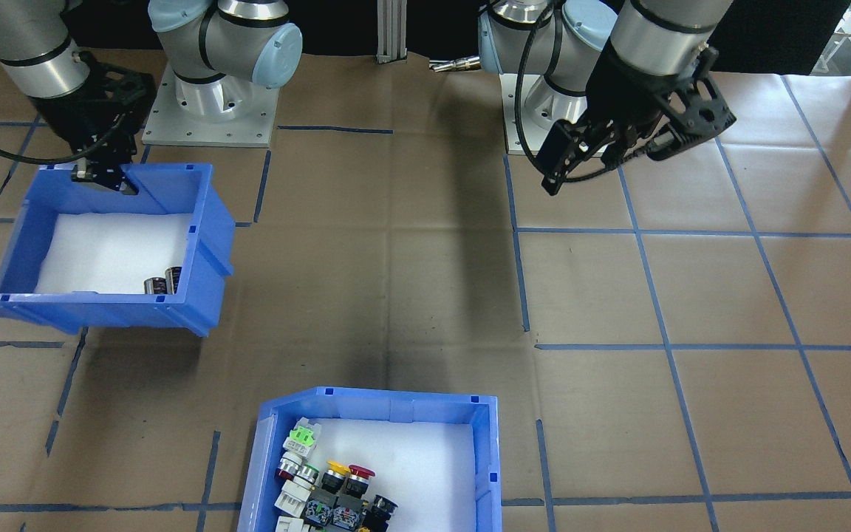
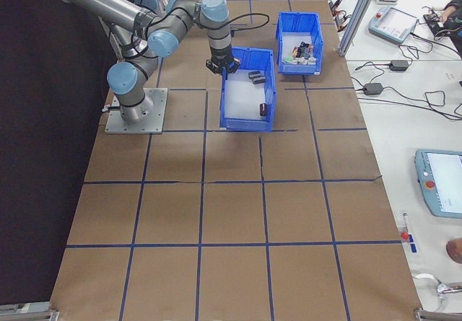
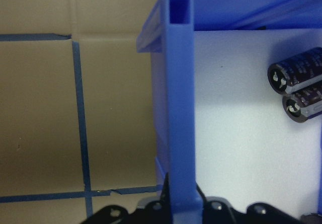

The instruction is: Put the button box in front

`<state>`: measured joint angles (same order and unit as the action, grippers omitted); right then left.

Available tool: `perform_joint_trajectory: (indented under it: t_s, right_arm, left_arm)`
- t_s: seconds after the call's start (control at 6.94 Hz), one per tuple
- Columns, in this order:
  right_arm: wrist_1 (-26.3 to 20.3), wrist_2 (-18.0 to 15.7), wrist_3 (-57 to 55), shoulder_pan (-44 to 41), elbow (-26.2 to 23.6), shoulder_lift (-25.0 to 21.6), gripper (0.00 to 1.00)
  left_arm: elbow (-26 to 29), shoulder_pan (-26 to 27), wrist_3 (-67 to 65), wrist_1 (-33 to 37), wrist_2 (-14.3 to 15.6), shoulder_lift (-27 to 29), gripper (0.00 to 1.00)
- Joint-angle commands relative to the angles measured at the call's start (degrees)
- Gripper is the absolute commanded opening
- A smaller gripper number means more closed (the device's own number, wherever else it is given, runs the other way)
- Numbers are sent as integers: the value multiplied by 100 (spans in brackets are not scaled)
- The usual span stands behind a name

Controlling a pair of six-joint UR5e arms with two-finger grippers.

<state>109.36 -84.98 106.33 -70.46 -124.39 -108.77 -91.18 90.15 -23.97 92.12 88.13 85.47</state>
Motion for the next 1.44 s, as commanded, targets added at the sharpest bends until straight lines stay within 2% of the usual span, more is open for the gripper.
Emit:
perform_joint_trajectory:
  t_s: [0.0,0.14,0.43,0.72,0.86,1.01,1.15,1.3]
  right_arm:
    - [42,-45,-951,-904,-392,-293,0]
    - [50,-53,-1244,-1352,-402,-294,0]
    - [190,-203,-1631,-2152,-533,-276,0]
    - [751,-238,-2334,-2865,-840,-259,0]
    - [753,-412,-2589,-3103,-850,-250,0]
    - [780,-414,-2765,-3280,-842,-232,0]
    - [971,-414,-2924,-3377,-842,-136,0]
    - [1243,-414,-3064,-3509,-824,73,0]
  left_arm:
    - [-293,-24,2159,333,205,-687,100]
    - [-599,-94,3126,255,188,-881,100]
    - [-927,-331,3310,88,196,-1076,100]
    - [-936,-340,3320,87,188,-1085,100]
    - [-928,-349,3320,87,196,-1085,100]
    - [-927,-358,3320,78,188,-1094,100]
    - [-927,-358,3320,78,214,-1077,100]
    - [-875,-367,3320,78,370,-946,100]
